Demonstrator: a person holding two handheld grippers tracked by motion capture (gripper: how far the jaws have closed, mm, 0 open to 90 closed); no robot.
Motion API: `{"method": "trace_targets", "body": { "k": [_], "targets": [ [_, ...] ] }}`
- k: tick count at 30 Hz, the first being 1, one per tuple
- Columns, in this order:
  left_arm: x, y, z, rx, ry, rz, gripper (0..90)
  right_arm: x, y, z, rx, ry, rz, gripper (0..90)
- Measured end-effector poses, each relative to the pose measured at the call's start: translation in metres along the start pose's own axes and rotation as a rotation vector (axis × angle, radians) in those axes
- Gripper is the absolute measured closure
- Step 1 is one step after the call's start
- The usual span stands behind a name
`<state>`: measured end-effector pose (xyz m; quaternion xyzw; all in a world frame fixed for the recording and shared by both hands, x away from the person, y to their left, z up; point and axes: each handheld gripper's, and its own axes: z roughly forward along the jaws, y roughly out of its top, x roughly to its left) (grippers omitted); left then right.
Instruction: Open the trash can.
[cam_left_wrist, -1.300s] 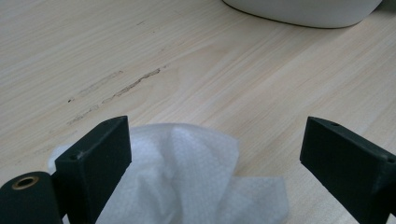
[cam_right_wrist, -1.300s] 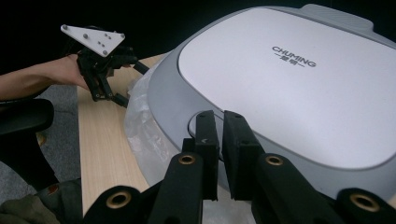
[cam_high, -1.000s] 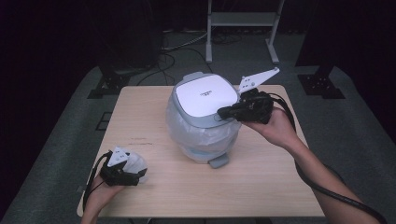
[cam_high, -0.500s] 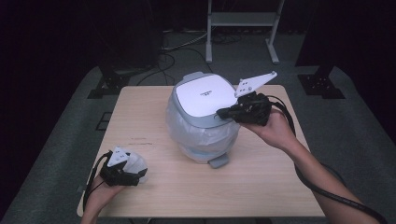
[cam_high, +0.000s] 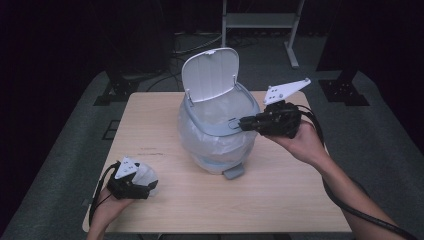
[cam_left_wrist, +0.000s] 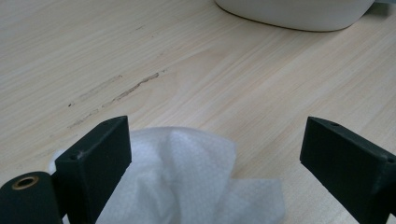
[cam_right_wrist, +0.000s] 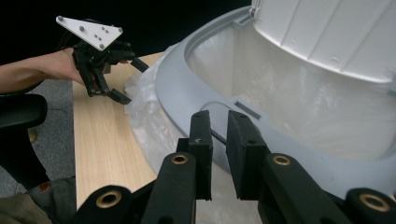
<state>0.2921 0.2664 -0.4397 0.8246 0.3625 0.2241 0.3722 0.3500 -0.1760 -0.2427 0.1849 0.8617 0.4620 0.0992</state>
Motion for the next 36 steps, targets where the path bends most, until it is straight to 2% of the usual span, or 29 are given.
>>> {"method": "trace_targets", "body": {
  "k": [7, 21, 23, 24, 30, 36],
  "targets": [
    [0.001, -0.001, -0.001, 0.004, 0.004, -0.002, 7.9, -0.005, -0.016, -0.016, -0.017, -0.020, 0.040, 76.1],
    [0.004, -0.001, -0.005, -0.023, 0.009, -0.026, 7.9, -0.015, -0.053, -0.039, -0.046, -0.050, 0.097, 71.8],
    [0.004, -0.001, -0.005, -0.020, 0.013, -0.023, 7.9, -0.016, -0.057, -0.039, -0.048, -0.050, 0.102, 71.7],
    [0.004, -0.001, -0.005, -0.015, 0.014, -0.019, 7.9, -0.018, -0.065, -0.039, -0.044, -0.053, 0.116, 70.8],
    [0.005, -0.003, -0.005, -0.012, 0.018, -0.027, 7.9, -0.022, -0.093, -0.034, -0.038, -0.054, 0.161, 66.8],
    [0.007, -0.005, -0.006, -0.005, 0.033, -0.025, 7.9, -0.025, -0.113, -0.030, -0.027, -0.057, 0.187, 65.5]
  ]
}}
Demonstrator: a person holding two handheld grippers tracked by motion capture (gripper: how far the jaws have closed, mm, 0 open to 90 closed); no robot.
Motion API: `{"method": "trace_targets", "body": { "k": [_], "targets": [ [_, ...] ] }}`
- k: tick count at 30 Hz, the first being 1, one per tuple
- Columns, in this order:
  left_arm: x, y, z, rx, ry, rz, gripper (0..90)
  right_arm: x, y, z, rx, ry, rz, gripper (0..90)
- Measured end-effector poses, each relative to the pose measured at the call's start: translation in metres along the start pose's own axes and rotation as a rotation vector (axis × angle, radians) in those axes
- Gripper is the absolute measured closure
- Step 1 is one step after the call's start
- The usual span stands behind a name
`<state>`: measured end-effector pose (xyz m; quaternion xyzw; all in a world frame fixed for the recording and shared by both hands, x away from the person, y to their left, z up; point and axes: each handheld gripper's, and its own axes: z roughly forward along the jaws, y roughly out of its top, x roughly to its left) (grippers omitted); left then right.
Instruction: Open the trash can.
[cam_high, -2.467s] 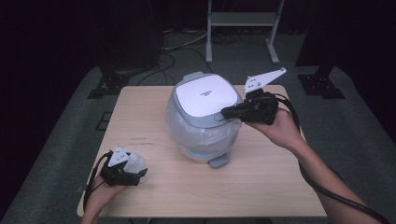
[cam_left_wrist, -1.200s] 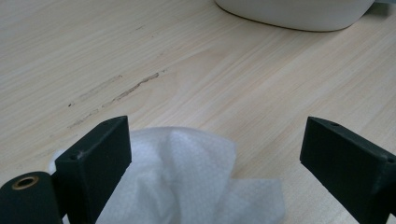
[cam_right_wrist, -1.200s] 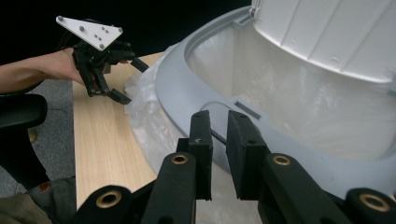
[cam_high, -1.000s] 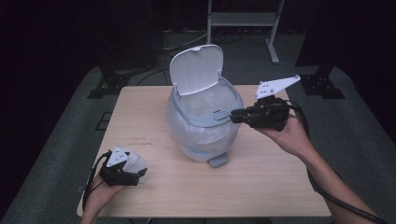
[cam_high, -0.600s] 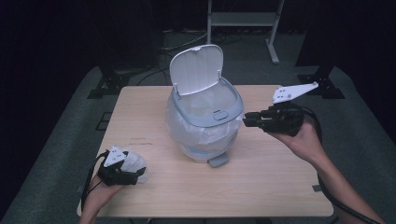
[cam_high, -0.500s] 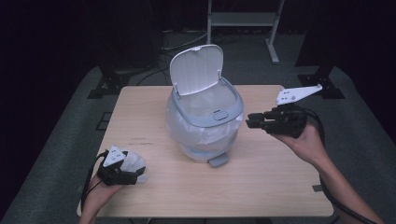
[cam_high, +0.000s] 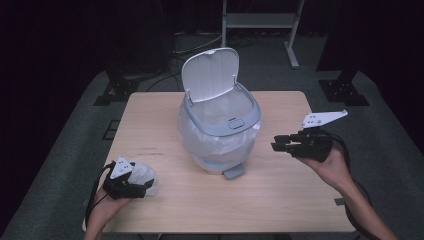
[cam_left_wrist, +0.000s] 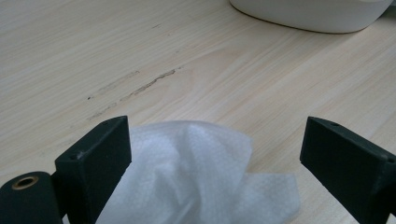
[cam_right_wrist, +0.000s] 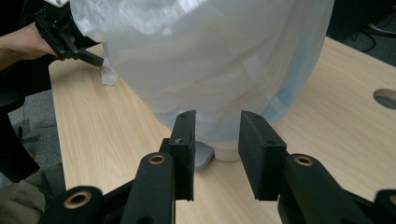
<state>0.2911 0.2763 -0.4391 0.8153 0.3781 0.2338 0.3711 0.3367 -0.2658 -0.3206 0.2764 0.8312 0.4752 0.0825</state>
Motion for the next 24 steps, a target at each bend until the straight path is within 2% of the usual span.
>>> {"method": "trace_targets", "body": {
  "k": [8, 11, 19, 24],
  "targets": [
    [0.005, -0.004, -0.002, 0.015, 0.024, 0.005, 7.9, -0.003, -0.017, 0.006, 0.008, -0.006, 0.016, 63.6],
    [0.008, -0.007, -0.002, 0.035, 0.041, 0.019, 7.9, -0.004, -0.023, 0.009, 0.012, -0.006, 0.018, 62.9],
    [0.015, -0.014, 0.001, 0.056, 0.071, 0.014, 8.0, -0.007, -0.043, 0.015, 0.022, -0.007, 0.030, 61.5],
    [0.019, -0.019, 0.002, 0.079, 0.087, 0.027, 8.1, -0.009, -0.055, 0.017, 0.023, -0.001, 0.044, 60.7]
  ]
}}
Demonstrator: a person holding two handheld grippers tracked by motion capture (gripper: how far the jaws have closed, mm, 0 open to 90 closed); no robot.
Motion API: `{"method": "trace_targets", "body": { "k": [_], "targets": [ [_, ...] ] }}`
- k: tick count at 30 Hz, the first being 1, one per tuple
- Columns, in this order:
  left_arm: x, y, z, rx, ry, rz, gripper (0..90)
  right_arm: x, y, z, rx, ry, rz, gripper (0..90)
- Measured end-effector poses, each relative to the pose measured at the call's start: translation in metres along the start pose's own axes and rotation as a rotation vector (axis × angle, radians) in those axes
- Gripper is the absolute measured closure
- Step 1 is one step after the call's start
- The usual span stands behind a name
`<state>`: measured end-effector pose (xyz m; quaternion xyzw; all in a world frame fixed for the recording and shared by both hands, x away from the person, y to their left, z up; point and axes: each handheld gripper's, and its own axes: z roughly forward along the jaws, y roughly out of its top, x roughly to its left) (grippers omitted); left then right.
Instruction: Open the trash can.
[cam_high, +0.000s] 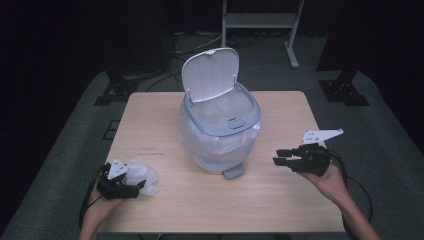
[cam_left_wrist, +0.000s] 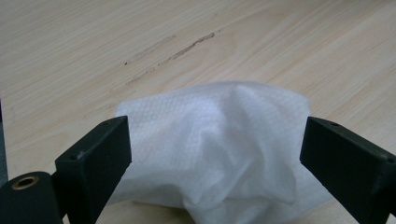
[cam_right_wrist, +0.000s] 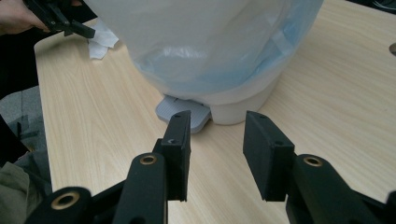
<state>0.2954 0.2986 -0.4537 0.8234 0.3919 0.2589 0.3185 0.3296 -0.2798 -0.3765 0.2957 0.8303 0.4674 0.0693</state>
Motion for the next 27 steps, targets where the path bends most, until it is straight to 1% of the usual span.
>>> {"method": "trace_targets", "body": {
  "k": [1, 4, 5, 6, 7, 9, 11, 13, 14, 15, 17, 23, 24, 25, 27],
  "targets": [
    [0.001, -0.001, 0.000, 0.005, -0.005, -0.010, 8.5, 0.000, -0.002, 0.000, 0.001, 0.000, 0.001, 60.6],
    [0.003, -0.003, 0.002, 0.020, -0.017, -0.020, 11.1, -0.001, -0.007, 0.001, 0.002, 0.001, 0.007, 60.6],
    [0.003, -0.003, 0.002, 0.020, -0.017, -0.020, 12.3, -0.001, -0.007, 0.001, 0.002, 0.001, 0.007, 60.6],
    [0.003, -0.004, 0.003, 0.027, -0.028, -0.020, 12.8, -0.002, -0.010, 0.002, 0.005, 0.002, 0.011, 60.6],
    [0.002, -0.004, 0.004, 0.042, -0.023, -0.018, 12.8, -0.002, -0.011, 0.002, 0.005, 0.003, 0.010, 60.6],
    [0.003, -0.005, 0.006, 0.048, -0.031, -0.020, 13.2, -0.002, -0.014, 0.002, 0.004, 0.005, 0.012, 60.7],
    [0.003, -0.006, 0.008, 0.065, -0.032, -0.018, 14.2, -0.002, -0.016, 0.003, 0.004, 0.006, 0.015, 60.6],
    [0.002, -0.007, 0.009, 0.066, -0.036, -0.022, 14.2, -0.003, -0.018, 0.003, 0.002, 0.006, 0.019, 60.6],
    [0.002, -0.008, 0.010, 0.074, -0.043, -0.020, 14.3, -0.003, -0.019, 0.003, 0.001, 0.009, 0.021, 60.0],
    [0.001, -0.008, 0.011, 0.081, -0.050, -0.012, 17.2, -0.003, -0.022, 0.005, 0.004, 0.008, 0.023, 59.9],
    [0.001, -0.009, 0.012, 0.091, -0.053, -0.004, 18.9, -0.003, -0.024, 0.005, 0.004, 0.009, 0.025, 59.9],
    [0.000, -0.009, 0.012, 0.085, -0.061, -0.012, 21.6, -0.005, -0.033, 0.007, 0.007, 0.009, 0.038, 59.3],
    [0.001, -0.010, 0.012, 0.083, -0.073, -0.021, 23.9, -0.005, -0.038, 0.008, 0.008, 0.010, 0.044, 58.8],
    [0.001, -0.010, 0.012, 0.083, -0.073, -0.021, 25.3, -0.005, -0.038, 0.008, 0.008, 0.010, 0.044, 58.8],
    [0.001, -0.010, 0.012, 0.081, -0.093, -0.035, 28.6, -0.006, -0.044, 0.009, 0.008, 0.013, 0.053, 58.8]
  ]
}}
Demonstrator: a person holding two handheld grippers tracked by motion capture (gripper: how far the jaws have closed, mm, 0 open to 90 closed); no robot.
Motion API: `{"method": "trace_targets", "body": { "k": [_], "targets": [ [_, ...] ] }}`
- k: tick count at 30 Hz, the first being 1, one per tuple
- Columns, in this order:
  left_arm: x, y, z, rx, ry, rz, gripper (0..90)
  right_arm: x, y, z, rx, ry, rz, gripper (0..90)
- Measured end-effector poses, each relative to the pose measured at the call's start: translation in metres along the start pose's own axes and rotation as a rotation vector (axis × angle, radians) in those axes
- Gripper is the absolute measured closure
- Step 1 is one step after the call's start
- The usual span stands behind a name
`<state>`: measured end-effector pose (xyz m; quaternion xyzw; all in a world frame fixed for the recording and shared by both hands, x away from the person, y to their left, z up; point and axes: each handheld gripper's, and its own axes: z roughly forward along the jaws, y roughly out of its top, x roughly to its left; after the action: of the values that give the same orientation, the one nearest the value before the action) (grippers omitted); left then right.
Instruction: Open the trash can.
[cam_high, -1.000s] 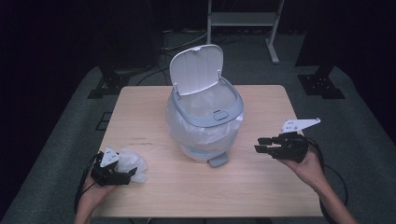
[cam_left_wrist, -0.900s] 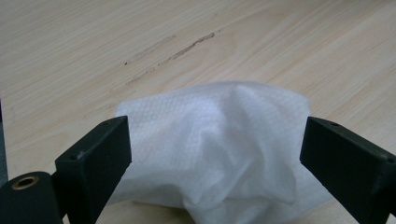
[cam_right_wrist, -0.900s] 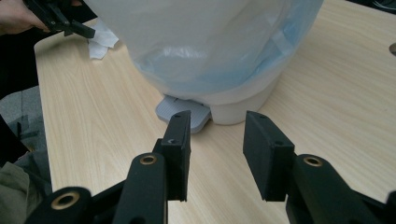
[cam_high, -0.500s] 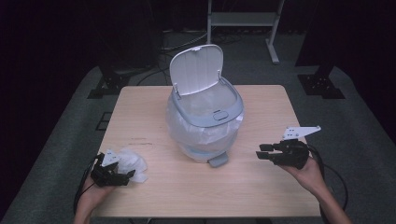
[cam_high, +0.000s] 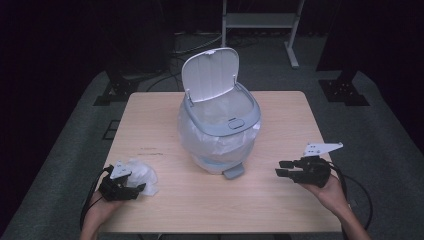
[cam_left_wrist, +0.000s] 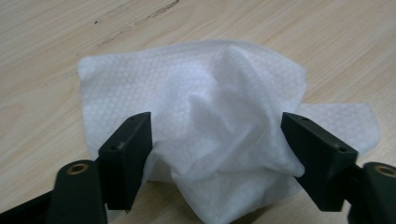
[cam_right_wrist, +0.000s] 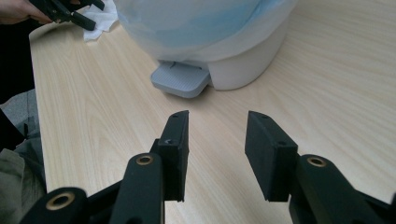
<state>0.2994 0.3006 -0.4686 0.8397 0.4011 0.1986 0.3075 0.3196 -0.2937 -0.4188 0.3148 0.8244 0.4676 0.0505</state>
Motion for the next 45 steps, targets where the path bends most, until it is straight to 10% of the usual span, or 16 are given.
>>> {"method": "trace_targets", "body": {
  "k": [24, 34, 45],
  "targets": [
    [-0.009, 0.007, 0.003, -0.015, -0.067, 0.013, 78.8, -0.004, -0.025, 0.009, 0.019, -0.036, 0.003, 43.7],
    [-0.008, 0.012, 0.003, -0.023, -0.105, -0.018, 81.3, -0.005, -0.027, 0.010, 0.024, -0.047, 0.004, 39.8],
    [-0.016, 0.032, -0.005, -0.012, -0.157, 0.054, 81.7, -0.010, -0.027, 0.006, 0.006, -0.055, 0.011, 34.0]
  ]
}}
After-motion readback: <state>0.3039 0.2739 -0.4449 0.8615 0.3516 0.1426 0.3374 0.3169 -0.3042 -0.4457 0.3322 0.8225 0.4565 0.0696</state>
